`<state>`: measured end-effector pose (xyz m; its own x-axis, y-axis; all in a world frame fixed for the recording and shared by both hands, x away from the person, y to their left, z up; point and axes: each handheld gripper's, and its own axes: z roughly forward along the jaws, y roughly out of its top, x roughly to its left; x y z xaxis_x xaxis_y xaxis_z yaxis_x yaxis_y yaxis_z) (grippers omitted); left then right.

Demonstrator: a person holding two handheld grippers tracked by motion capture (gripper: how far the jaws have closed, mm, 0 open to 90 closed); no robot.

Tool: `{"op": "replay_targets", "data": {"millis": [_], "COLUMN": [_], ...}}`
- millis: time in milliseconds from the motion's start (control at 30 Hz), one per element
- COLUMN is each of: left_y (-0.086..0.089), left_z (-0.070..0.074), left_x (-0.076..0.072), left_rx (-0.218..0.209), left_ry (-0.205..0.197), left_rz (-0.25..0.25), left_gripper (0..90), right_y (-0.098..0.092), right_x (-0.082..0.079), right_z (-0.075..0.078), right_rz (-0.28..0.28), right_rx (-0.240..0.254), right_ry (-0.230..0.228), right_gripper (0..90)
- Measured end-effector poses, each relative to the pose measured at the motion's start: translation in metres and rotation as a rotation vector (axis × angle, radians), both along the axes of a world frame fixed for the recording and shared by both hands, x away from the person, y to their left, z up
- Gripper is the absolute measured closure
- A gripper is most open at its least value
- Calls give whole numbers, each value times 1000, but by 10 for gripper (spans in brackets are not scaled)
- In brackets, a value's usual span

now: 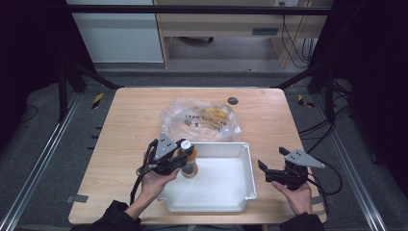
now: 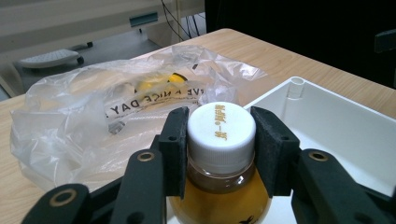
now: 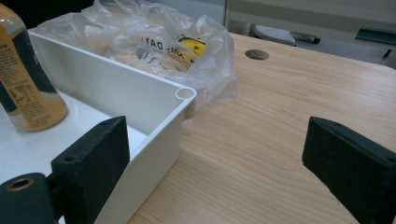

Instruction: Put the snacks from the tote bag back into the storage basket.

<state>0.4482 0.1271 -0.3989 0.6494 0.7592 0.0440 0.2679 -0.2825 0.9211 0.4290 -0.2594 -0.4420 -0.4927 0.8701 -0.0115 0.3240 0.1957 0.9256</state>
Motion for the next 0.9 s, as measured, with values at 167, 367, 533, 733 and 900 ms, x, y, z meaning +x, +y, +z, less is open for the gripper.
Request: {"op": "replay_targets", "data": {"millis": [167, 367, 533, 733, 900], "left_y": [-2, -1, -1, 3, 7], "left_z": [-3, -5, -5, 1, 4], "left_x": [-3, -4, -4, -10, -13], "left_rx": [-2, -14, -23, -38, -46], "left_ry": [-18, -22, -13, -36, -34], "left_rz": [6, 14, -1, -14, -34], "left_gripper": [588, 585, 512, 406, 329], "right_y": [-1, 1, 2, 0, -1], "right_x": [0, 0, 1, 0, 1], "right_z": [0, -2, -2, -1, -1], "right_rz": [-6, -1, -4, -31, -36], "right_rx": [0, -7, 1, 4, 2], "right_ry": [-3, 4, 6, -4, -3], "right_gripper": [73, 73, 67, 58, 58]}}
